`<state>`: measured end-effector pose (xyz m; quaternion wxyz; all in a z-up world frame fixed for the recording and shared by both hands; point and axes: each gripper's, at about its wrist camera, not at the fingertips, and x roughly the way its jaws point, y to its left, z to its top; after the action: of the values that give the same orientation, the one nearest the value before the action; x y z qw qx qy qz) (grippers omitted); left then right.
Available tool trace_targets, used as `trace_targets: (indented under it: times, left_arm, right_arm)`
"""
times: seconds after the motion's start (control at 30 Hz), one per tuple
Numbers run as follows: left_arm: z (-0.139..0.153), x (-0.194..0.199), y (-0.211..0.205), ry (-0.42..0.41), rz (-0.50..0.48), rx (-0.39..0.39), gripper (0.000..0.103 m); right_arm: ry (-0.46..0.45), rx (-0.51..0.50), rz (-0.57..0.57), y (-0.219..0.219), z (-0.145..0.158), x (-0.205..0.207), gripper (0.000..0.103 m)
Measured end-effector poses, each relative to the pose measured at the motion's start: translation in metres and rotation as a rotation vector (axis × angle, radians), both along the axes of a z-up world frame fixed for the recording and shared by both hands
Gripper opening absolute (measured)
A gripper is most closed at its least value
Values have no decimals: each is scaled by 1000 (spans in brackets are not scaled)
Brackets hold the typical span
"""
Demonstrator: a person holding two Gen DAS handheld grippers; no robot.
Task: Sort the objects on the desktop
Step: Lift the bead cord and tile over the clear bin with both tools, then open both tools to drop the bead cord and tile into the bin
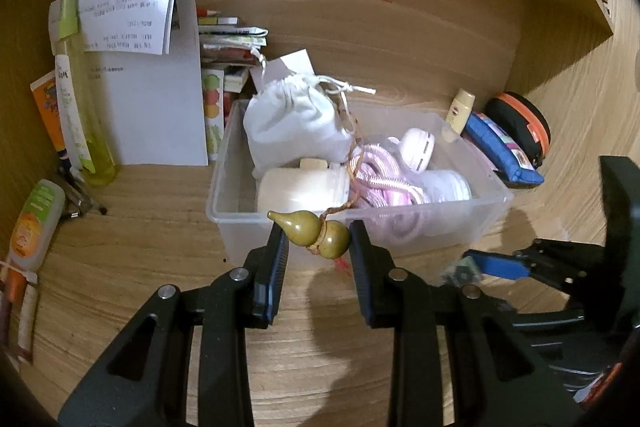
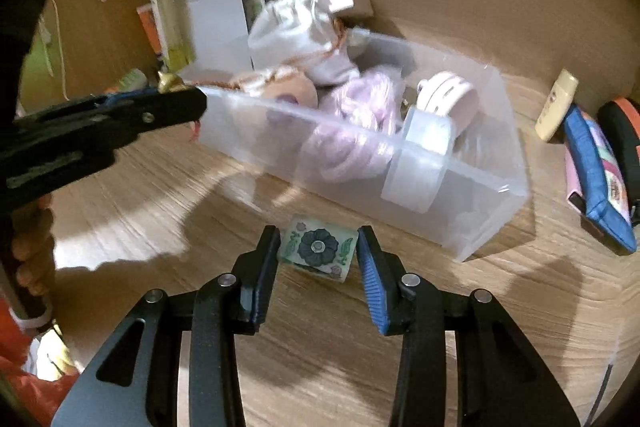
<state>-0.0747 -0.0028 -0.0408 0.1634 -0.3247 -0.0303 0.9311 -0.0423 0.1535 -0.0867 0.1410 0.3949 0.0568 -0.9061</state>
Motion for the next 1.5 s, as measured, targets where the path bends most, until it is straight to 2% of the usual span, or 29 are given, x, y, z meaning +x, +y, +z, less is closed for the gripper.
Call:
trace_targets:
  times: [0.3, 0.5, 0.87, 1.2, 1.5]
  left_arm:
    - [14, -11, 2, 11, -21, 7, 30]
    - [22, -18, 17, 15, -68, 5, 30]
    - [5, -41, 51, -48, -123, -17, 30]
    - [-11, -58, 67, -81, -163, -26, 31]
    - [-13, -61, 66, -100, -181, -14, 31]
  right_arm:
    - [117, -4, -43, 21, 40, 14, 36]
    - [144, -23, -101, 39, 51, -7, 36]
    - [72, -63, -156, 59, 36, -55, 36]
    - [104, -60, -178, 54, 27, -83, 36]
    - [112, -14, -164, 49, 19, -87, 36]
